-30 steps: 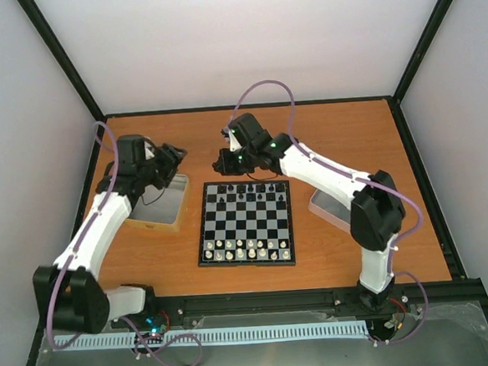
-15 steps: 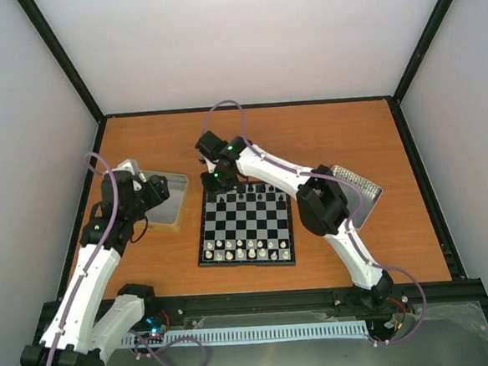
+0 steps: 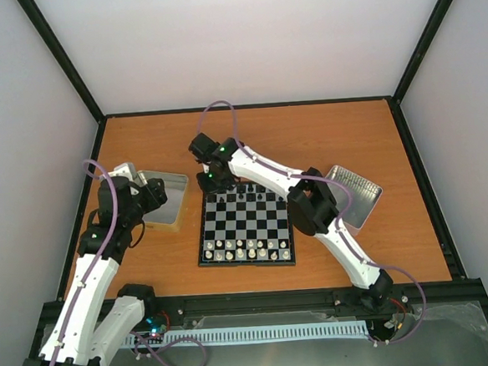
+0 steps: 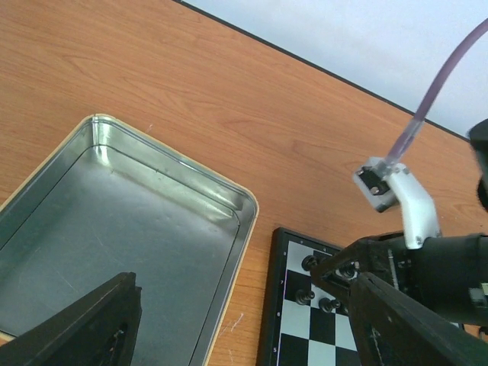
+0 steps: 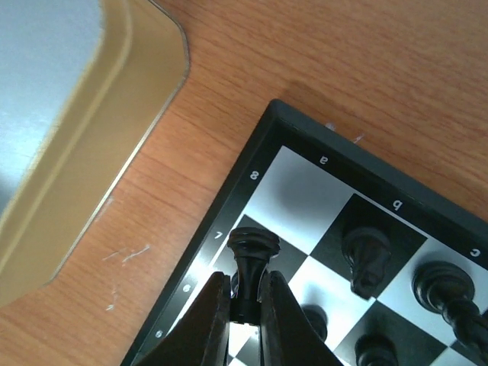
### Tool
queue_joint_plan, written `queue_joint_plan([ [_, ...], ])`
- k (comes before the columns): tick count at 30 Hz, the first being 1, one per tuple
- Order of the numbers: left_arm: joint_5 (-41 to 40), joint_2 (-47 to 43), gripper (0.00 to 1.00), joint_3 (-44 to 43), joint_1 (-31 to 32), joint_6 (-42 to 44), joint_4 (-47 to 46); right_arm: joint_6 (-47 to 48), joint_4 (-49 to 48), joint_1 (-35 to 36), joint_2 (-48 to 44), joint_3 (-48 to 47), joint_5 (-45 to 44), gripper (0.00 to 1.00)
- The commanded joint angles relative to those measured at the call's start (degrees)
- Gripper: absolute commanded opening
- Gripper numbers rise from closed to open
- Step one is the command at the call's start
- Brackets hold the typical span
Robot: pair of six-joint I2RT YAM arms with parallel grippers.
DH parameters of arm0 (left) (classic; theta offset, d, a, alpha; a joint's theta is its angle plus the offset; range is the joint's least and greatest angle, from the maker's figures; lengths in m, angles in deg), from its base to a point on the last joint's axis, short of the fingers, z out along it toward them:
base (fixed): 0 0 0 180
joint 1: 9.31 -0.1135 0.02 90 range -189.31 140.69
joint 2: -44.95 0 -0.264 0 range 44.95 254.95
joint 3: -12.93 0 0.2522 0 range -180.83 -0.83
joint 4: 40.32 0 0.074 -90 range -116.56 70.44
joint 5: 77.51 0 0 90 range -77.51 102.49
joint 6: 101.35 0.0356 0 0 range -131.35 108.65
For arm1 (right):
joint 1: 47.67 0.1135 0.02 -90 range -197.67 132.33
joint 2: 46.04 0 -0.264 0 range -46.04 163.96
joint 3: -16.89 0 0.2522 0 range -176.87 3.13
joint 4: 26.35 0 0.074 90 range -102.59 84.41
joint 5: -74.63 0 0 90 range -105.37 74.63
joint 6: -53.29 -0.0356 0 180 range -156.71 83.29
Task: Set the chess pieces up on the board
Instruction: Place the chess piece on the chessboard.
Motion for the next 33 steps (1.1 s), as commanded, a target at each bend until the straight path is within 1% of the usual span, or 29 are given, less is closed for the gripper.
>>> queue_joint_plan([
  [1,0.28,-0.73,0.76,-0.69,-0.05,1.67,-0.04,-0.1,2.34,-0.12,2.86,-2.23,-1.34,0.07],
  [4,0.3,-0.95,0.76,-0.64,-0.05,1.85,0.21,-0.62,2.41,-0.62,3.27,-2.49,-2.67,0.07],
  [12,0.31,-1.01,0.76,-0.57,-0.05,1.85,0.14,-0.39,2.58,-1.14,4.51,-3.5,-2.11,0.09],
  [22,-0.09,-0.92,0.76,-0.52,-0.05,1.86,0.15,0.16,3.06,-1.22,5.23,-5.15,-0.81,0.14],
  [33,-0.23,-1.02,0.77,-0.55,-0.05,1.9,0.3,-0.18,3.02,-1.22,5.5,-5.26,-0.31,0.16],
])
